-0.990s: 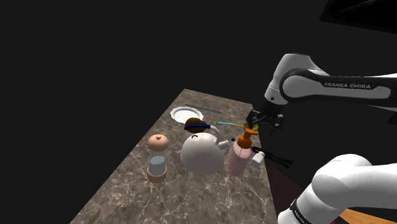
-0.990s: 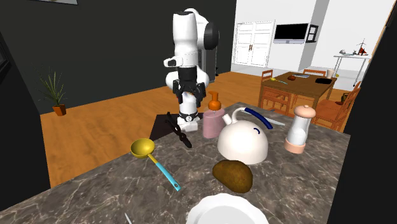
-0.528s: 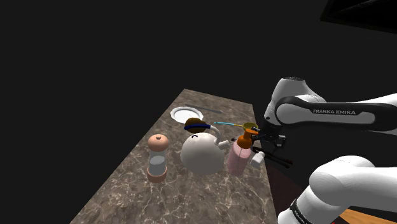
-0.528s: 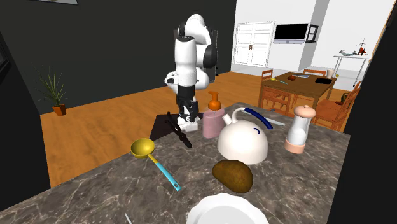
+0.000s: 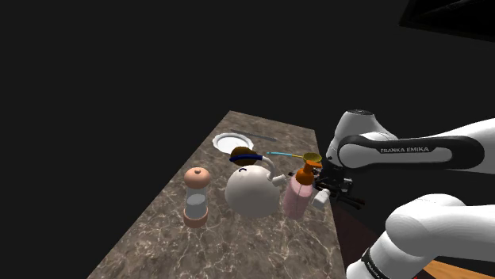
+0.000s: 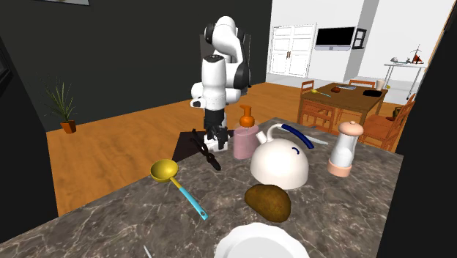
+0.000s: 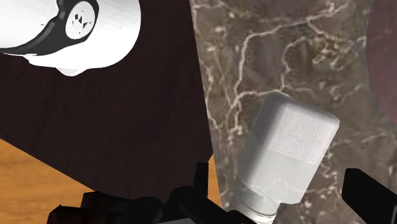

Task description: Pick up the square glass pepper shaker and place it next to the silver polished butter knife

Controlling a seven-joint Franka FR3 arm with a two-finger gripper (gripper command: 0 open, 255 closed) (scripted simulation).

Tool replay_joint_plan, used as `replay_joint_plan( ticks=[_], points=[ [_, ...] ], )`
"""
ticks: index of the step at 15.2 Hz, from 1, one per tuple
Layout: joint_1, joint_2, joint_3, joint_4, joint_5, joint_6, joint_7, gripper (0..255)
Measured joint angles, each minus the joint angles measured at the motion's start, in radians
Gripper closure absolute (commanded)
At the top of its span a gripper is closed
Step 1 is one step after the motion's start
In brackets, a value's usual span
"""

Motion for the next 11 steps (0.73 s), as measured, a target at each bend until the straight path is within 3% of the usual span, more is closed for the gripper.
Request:
replay_joint_plan(
  ticks=[6, 7, 11],
  points=[
    [0.002, 0.009, 0.003, -0.006, 0.003, 0.016, 0.002, 0],
    [0.002, 0.009, 0.003, -0.006, 0.003, 0.016, 0.002, 255],
    [0.002, 0.008, 0.003, -0.006, 0.003, 0.015, 0.002, 255]
  ],
)
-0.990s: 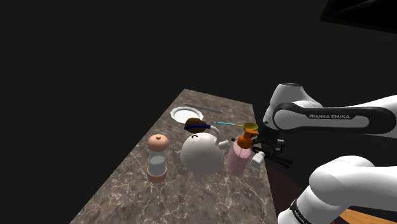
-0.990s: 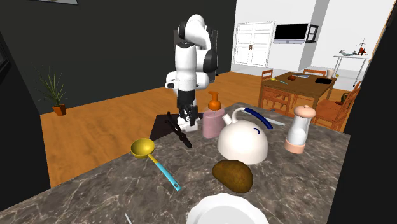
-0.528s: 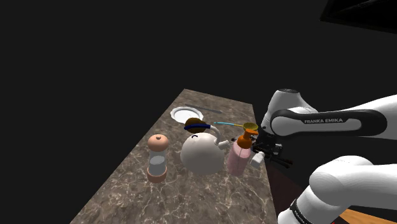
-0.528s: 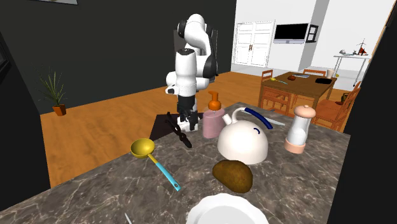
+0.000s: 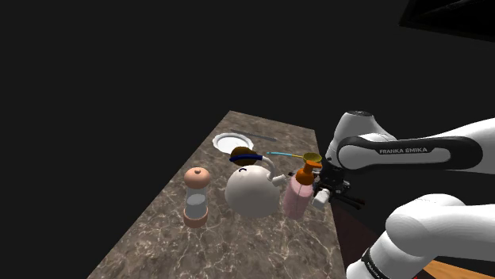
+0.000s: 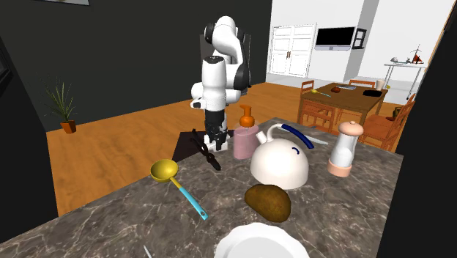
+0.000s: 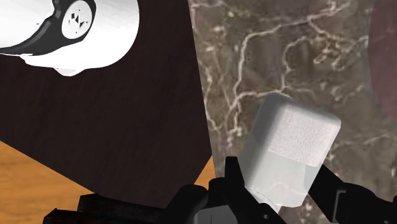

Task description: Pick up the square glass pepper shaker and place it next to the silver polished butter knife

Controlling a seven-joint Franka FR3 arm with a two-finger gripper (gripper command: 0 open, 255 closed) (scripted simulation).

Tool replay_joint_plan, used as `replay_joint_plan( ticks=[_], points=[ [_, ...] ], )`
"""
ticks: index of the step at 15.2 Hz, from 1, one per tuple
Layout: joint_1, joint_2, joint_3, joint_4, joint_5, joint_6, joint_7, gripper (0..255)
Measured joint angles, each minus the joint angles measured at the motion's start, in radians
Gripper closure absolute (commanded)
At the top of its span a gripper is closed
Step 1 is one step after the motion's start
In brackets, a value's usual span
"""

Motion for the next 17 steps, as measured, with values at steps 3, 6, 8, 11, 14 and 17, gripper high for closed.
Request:
replay_joint_plan(
  ticks=[3, 6, 8, 11, 14, 17],
  points=[
    [0.0, 0.0, 0.0, 0.0, 0.0, 0.0, 0.0, 255],
    [0.0, 0.0, 0.0, 0.0, 0.0, 0.0, 0.0, 255],
    [-0.001, -0.016, -0.004, 0.009, -0.004, -0.025, -0.001, 255],
    [-0.003, -0.044, -0.01, 0.037, -0.01, -0.08, 0.001, 255],
    [-0.008, -0.068, -0.018, 0.065, -0.02, -0.132, -0.001, 255],
    [-0.012, -0.088, -0.026, 0.097, -0.028, -0.184, -0.001, 255]
  ],
)
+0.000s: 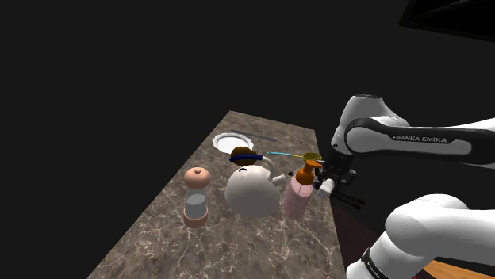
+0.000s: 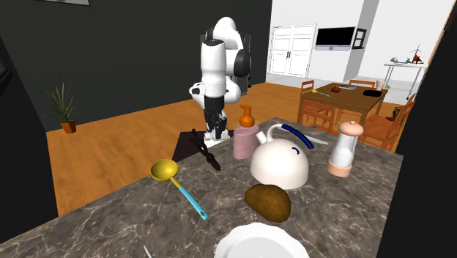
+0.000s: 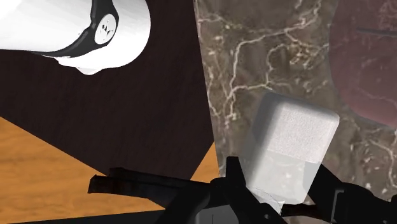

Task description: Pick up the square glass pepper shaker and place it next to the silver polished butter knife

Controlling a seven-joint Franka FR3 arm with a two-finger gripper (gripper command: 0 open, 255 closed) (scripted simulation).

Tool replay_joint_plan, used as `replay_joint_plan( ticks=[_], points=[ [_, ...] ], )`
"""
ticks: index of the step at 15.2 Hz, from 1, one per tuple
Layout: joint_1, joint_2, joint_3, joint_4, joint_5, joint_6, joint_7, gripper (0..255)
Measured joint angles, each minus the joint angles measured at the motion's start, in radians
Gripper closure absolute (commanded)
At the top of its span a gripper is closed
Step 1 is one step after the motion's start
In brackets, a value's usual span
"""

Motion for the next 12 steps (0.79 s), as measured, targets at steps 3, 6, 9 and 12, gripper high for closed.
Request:
replay_joint_plan(
  ticks=[3, 6, 9, 12],
  points=[
    [-0.002, -0.013, -0.005, 0.035, -0.005, -0.048, 0.002, 255],
    [-0.008, -0.025, -0.015, 0.07, -0.016, -0.095, -0.002, 255],
    [-0.009, -0.034, -0.019, 0.106, -0.02, -0.139, 0.001, 255],
    [-0.02, 0.019, -0.018, 0.155, -0.026, -0.135, 0.0, 255]
  ],
)
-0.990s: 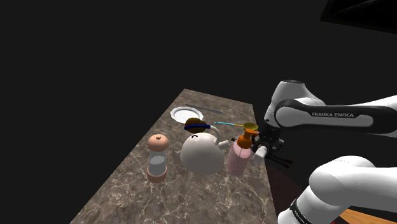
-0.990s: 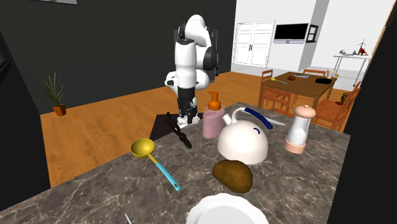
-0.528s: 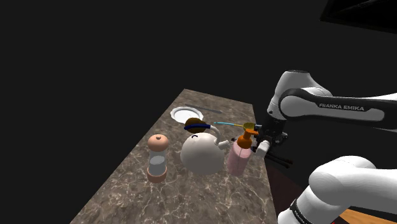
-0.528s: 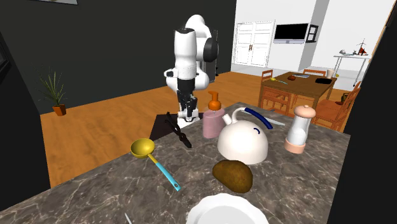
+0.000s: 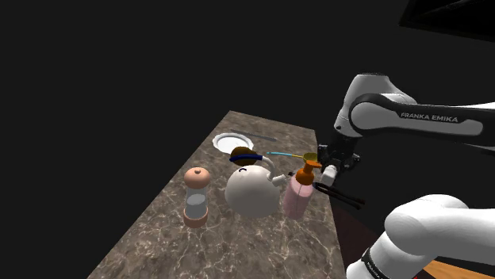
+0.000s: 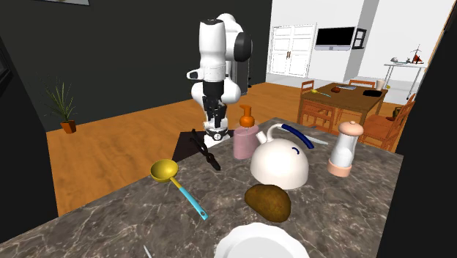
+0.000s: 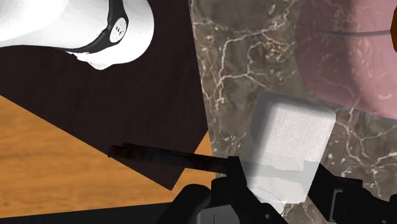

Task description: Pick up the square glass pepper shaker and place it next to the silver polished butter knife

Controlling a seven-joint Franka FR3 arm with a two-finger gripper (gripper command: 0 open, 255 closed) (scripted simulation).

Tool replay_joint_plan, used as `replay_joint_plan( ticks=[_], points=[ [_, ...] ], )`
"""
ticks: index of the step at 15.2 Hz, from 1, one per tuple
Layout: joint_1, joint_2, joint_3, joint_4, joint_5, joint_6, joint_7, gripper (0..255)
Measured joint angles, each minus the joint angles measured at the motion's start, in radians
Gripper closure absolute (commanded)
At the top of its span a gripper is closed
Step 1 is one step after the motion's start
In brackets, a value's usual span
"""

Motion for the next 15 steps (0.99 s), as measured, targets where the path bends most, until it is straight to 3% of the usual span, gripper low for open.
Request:
replay_joint_plan(
  ticks=[5, 15],
  points=[
    [-0.037, 0.255, 0.025, 0.152, -0.015, 0.106, 0.01, 255],
    [-0.089, 0.683, 0.076, 0.515, -0.086, 0.169, 0.071, 255]
  ],
)
